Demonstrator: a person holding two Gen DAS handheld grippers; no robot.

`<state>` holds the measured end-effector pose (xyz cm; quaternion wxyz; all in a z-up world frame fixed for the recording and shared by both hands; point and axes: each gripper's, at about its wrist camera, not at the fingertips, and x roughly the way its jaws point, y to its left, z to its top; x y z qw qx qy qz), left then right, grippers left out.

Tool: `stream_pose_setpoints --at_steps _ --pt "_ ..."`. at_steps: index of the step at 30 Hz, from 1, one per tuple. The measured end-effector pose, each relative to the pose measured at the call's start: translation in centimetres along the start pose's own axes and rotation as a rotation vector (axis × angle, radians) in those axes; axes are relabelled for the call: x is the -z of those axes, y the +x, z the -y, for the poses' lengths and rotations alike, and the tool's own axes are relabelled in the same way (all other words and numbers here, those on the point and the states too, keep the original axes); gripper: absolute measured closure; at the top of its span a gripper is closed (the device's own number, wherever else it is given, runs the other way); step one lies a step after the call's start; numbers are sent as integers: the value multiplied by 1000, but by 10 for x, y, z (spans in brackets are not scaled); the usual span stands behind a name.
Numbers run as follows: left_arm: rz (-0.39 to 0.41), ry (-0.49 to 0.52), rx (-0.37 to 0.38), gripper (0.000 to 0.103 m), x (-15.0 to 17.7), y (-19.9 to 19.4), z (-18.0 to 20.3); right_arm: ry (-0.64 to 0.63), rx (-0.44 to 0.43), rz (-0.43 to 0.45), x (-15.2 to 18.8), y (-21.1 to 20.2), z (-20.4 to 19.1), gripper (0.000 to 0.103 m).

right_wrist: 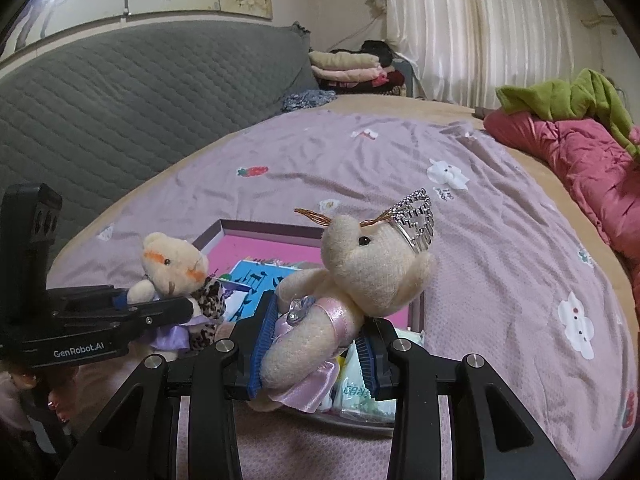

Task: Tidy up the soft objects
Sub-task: 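Lift both teddy bears and carry them over the box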

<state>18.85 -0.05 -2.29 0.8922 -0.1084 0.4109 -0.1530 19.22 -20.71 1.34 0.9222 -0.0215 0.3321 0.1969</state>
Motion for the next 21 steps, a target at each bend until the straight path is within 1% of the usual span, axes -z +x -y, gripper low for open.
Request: stream_pose_setpoints --at_steps 5,10,11,13,16,21 --pt "-17 7 -16 72 1 8 1 -3 -14 -29 -2 10 2 65" --pt "-29 8 -28 72 -1 15 -2 -3 -29 -40 -3 16 3 65" --pt "-38 3 -35 72 -2 18 -4 -2 -32 -45 -3 18 3 65" --pt "-56 -14 -25 72 -2 21 -7 0 -43 -54 -3 21 5 65" --pt "-60 -11 -36 72 -3 25 -8 12 -61 -82 -1 27 7 65" --pt "-69 -18 -41 72 -3 30 -11 26 -52 -149 7 42 11 64"
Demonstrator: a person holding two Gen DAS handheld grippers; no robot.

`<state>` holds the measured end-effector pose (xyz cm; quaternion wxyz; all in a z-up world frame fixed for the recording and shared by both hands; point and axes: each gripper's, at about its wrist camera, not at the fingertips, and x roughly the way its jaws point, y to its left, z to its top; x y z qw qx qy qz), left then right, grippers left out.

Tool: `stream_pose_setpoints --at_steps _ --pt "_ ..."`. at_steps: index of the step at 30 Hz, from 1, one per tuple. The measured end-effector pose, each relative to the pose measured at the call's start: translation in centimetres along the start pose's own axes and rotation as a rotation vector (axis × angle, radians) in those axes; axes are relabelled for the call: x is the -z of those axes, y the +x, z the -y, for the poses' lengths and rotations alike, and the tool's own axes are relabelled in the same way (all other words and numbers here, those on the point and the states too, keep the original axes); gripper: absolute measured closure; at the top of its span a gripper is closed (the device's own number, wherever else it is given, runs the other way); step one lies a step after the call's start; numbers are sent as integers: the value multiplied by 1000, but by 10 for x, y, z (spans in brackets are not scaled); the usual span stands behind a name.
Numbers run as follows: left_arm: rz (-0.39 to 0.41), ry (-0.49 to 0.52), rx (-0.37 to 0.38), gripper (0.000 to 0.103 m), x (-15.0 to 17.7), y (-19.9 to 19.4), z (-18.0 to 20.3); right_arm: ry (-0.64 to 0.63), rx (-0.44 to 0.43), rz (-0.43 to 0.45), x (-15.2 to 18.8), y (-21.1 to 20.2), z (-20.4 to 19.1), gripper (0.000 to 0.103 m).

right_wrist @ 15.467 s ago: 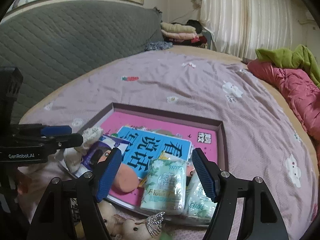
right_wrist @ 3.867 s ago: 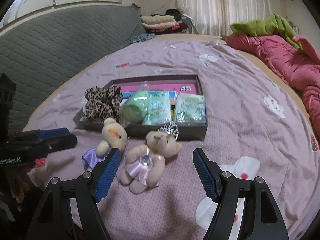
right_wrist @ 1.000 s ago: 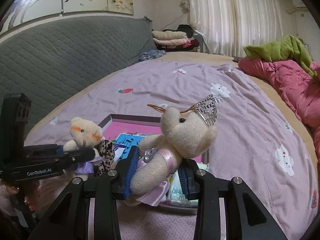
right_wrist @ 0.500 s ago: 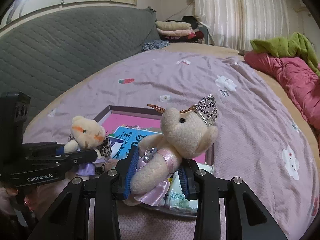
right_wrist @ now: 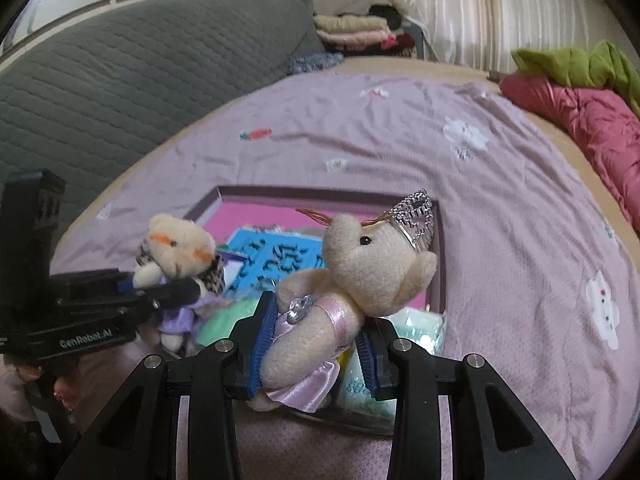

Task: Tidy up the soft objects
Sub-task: 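Lift both teddy bears and carry them over the box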

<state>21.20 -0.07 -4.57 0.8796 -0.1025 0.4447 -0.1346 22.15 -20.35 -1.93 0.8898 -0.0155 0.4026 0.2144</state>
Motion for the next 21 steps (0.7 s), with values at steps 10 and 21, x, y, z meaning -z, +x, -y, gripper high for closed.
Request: stream_pose_setpoints --at_steps 10,21 --pt "-7 -36 9 70 -1 0 -6 -42 87 -70 8 13 -1 45" --pt "-5 -17 16 52 -2 -9 -3 -46 167 -32 11 -7 5 33"
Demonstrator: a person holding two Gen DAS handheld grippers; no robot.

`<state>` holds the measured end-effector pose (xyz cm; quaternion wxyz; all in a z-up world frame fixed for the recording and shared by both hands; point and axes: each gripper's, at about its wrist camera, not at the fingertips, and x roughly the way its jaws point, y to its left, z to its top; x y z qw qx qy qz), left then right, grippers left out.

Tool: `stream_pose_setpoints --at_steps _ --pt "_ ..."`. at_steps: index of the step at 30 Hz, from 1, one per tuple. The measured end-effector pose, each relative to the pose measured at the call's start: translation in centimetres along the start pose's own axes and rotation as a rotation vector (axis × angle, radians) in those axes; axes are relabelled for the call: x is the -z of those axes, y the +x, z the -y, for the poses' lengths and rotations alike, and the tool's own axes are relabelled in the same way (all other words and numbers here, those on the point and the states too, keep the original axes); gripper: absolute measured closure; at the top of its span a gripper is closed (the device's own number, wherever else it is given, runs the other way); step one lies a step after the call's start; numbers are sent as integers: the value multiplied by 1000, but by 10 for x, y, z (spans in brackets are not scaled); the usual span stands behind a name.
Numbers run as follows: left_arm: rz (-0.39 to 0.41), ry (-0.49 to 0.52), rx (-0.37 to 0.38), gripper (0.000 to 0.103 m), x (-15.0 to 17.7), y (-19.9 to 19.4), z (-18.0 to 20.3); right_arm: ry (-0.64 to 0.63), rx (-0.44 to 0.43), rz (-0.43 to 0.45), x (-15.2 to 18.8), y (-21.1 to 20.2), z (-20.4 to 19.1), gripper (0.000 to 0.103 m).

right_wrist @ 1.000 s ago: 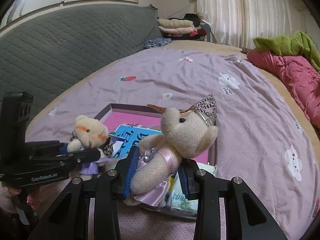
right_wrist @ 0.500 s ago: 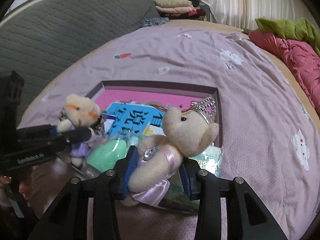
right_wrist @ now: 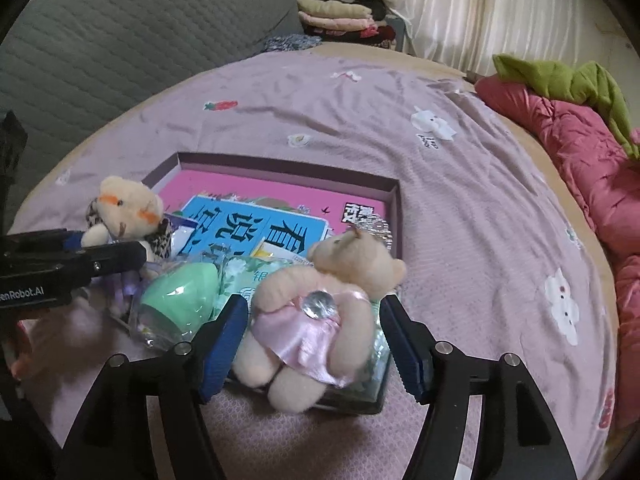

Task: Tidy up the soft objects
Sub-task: 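Lift both teddy bears and carry them over the box, then lower both teddy bears into the box and open both grippers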

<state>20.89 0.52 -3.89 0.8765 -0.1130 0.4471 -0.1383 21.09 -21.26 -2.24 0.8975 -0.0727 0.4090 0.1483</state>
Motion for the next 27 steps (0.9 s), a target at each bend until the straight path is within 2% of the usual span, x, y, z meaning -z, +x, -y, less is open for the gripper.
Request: stream_pose_setpoints --at_steps 6,12,27 --pt "64 -14 -6 51 -4 -14 -5 57 -32 92 -1 -24 7 32" --pt "110 -4 -56 50 -6 -25 -6 77 -56 170 -4 -38 4 30" --pt "150 -8 -129 49 -10 -39 -15 133 -78 232 -1 -48 4 29"
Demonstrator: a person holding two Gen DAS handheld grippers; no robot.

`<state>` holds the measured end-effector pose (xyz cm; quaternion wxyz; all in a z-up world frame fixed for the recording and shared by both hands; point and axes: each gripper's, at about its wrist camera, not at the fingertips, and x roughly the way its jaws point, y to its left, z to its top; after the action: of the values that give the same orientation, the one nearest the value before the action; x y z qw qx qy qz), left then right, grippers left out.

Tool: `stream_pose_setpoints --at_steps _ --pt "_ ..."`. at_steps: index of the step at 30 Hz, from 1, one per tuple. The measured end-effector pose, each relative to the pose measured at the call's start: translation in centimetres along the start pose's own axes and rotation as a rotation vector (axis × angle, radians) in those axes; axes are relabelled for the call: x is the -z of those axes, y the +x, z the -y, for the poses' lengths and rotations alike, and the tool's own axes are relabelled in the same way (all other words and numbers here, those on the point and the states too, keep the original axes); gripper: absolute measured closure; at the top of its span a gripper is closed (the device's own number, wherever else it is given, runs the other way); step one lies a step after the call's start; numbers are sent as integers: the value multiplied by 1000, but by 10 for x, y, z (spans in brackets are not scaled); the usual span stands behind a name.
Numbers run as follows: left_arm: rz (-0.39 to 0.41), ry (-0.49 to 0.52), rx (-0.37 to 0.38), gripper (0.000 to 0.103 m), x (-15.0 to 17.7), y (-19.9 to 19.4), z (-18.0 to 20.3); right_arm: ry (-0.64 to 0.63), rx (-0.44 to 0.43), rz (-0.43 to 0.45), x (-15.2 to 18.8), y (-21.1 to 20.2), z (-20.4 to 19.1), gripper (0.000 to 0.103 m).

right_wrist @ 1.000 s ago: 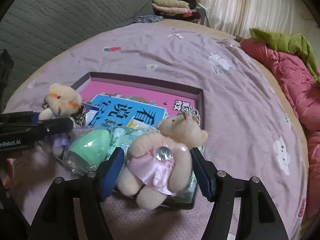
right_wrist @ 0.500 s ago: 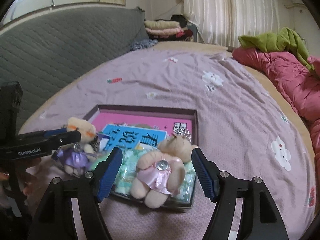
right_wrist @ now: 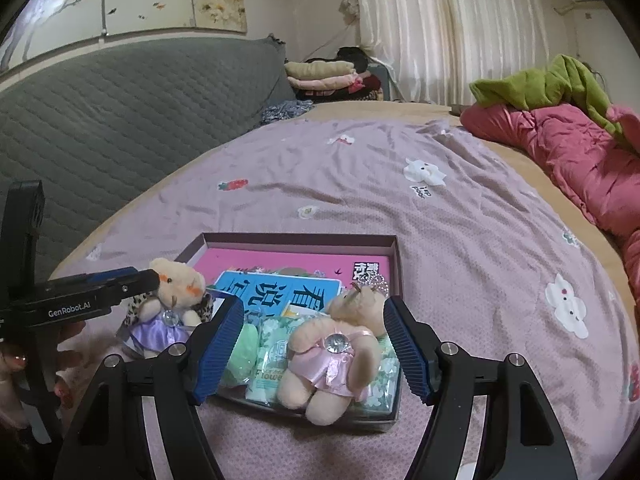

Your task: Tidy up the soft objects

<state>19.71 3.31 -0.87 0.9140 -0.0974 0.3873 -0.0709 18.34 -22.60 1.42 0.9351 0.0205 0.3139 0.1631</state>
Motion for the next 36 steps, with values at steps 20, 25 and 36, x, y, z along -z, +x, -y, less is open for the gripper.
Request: stream_pose_setpoints --at_steps 20,25,36 --pt "47 74 -106 41 9 -24 4 -37 70 38 14 -10 -24 29" --pt "-23 14 -106 40 33 -23 6 -20 76 36 29 -20 -37 29" --pt "-84 -31 -136 40 73 -37 8 19 95 -72 74 -30 -53 28"
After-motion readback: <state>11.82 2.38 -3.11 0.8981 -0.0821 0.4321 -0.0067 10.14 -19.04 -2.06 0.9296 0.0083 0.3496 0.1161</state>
